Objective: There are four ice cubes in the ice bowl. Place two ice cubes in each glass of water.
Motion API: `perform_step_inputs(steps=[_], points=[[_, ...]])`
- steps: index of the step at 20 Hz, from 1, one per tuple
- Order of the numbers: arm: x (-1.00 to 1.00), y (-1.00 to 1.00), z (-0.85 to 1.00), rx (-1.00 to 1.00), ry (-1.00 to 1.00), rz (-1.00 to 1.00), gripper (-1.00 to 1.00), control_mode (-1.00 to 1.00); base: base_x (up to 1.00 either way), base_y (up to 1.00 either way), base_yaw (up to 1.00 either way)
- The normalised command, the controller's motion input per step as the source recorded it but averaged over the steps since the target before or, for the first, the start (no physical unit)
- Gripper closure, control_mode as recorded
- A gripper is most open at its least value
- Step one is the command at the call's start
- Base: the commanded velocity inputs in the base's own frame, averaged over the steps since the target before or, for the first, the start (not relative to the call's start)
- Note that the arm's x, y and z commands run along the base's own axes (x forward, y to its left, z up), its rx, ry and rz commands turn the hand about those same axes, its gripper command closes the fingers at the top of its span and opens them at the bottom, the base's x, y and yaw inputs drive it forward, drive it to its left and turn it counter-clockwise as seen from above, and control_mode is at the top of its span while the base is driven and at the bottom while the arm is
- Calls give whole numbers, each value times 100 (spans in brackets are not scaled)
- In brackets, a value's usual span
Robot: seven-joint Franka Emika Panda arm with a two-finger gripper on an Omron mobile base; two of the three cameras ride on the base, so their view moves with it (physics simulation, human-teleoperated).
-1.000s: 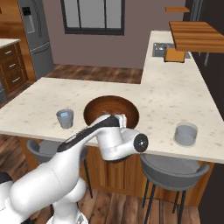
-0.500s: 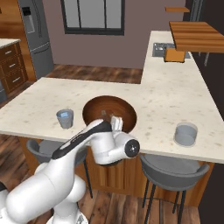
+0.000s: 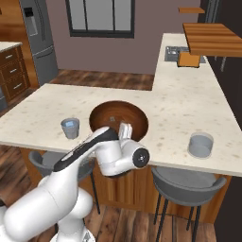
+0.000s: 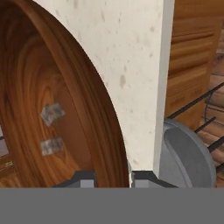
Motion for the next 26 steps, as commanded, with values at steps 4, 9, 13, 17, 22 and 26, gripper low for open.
perform_step_inputs(steps=[4, 9, 13, 17, 22, 26], points=[[-1, 11, 5, -18, -4, -7, 100, -100, 0, 0, 0], [0, 0, 0, 0, 0, 0, 100, -100, 0, 0, 0], [0, -3, -2, 0, 0, 0, 100, -100, 0, 0, 0], [0, 0, 0, 0, 0, 0, 100, 100, 9, -33, -3], [0, 0, 0, 0, 0, 0, 100, 100, 22, -66, -2], [0, 0, 0, 0, 0, 0, 100, 100, 37, -79, -1]])
